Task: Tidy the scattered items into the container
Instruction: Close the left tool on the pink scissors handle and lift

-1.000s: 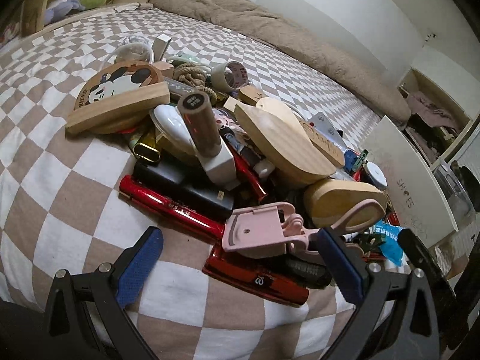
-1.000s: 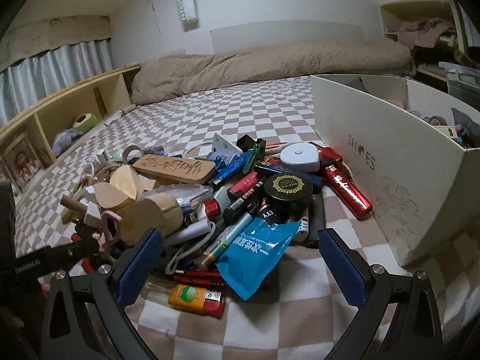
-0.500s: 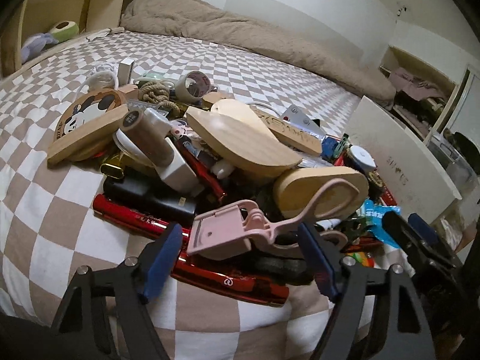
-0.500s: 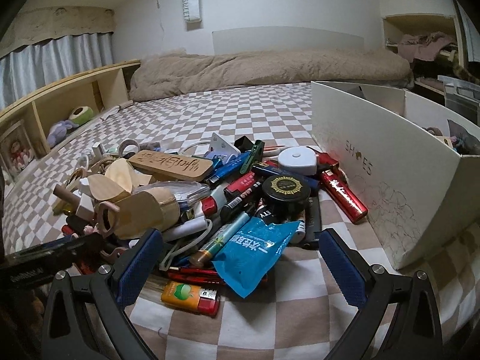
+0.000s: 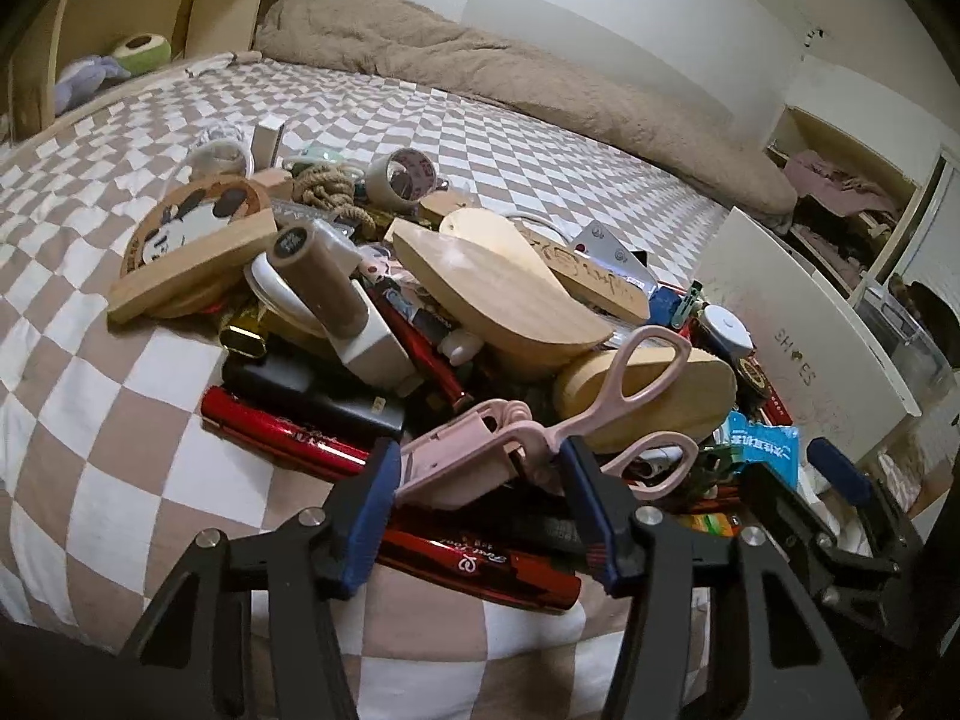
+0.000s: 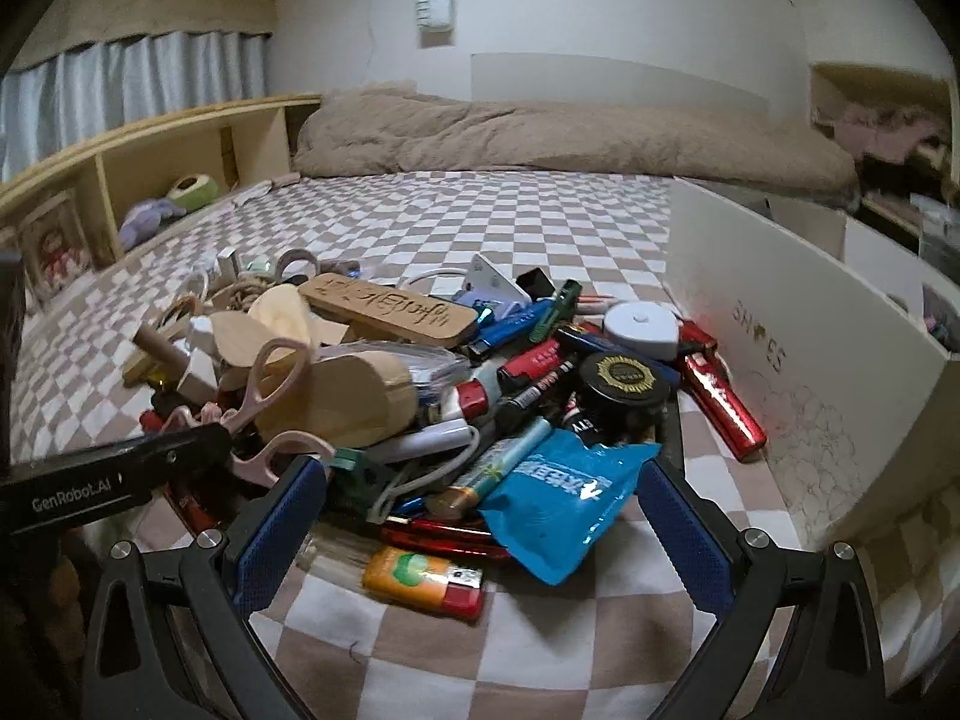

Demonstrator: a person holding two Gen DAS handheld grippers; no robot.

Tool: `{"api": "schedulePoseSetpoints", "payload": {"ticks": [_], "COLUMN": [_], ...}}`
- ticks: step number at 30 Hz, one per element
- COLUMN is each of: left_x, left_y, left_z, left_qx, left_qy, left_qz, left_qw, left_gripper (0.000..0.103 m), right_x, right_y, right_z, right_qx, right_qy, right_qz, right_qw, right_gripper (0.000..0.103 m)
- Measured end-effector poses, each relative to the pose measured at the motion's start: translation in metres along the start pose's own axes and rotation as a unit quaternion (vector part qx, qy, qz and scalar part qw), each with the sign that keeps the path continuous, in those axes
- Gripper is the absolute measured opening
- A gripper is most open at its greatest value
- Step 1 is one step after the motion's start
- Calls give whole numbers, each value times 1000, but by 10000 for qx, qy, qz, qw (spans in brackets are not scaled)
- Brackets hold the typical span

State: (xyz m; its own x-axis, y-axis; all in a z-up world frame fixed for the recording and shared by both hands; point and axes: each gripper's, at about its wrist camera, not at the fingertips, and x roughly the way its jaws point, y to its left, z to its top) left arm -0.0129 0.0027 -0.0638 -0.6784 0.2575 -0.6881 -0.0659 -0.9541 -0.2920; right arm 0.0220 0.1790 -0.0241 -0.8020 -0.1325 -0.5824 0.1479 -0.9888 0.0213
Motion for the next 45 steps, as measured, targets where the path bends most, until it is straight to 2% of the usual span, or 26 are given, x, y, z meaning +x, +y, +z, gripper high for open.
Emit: {"api": "schedulePoseSetpoints", "payload": {"ticks": [7, 13, 15, 19, 21, 23, 26, 27, 29, 31, 40, 45], "left_x": [-8, -6, -5, -4, -4, -3, 0, 0, 2, 3, 6, 5], "left_y": [6, 7, 7, 7, 6, 6, 7, 7, 8, 9, 9, 10], "left_z": [3, 3, 3, 3, 3, 3, 3, 2, 3, 3, 3, 2], "left_qx": [-92, -103, -121, -147, -139, -149, -197, -212, -279, -344, -365, -329], "left_qy": [-132, -61, -34, 3, -4, 9, 66, 84, 105, 97, 117, 159], "left_qz": [28, -25, -63, -103, -77, -82, -122, -122, -101, -103, -135, -164], "left_qw": [9999, 9999, 9999, 9998, 9999, 9999, 9997, 9997, 9995, 9993, 9992, 9992], "left_gripper": [51, 51, 51, 51, 51, 51, 52, 53, 65, 67, 67, 58], "right_x": [6, 14, 19, 22, 24, 26, 26, 25, 23, 22, 9, 3], "right_y": [12, 26, 28, 21, 18, 14, 10, 10, 10, 8, -11, -21], "right_z": [1, 0, -2, -1, -2, -2, -1, -1, -1, 0, 3, 7], "right_qx": [-191, -270, -158, 264, 390, 497, 585, 575, 542, 561, 928, 1046], "right_qy": [110, 324, 459, 587, 618, 683, 730, 733, 734, 741, 593, 446], "right_qz": [421, 718, 856, 952, 919, 901, 961, 955, 956, 993, 1195, 1174], "right_qw": [9989, 9965, 9951, 9934, 9931, 9923, 9910, 9911, 9912, 9907, 9867, 9866], "right_gripper": [103, 72, 57, 47, 31, 23, 14, 14, 14, 14, 12, 12]}}
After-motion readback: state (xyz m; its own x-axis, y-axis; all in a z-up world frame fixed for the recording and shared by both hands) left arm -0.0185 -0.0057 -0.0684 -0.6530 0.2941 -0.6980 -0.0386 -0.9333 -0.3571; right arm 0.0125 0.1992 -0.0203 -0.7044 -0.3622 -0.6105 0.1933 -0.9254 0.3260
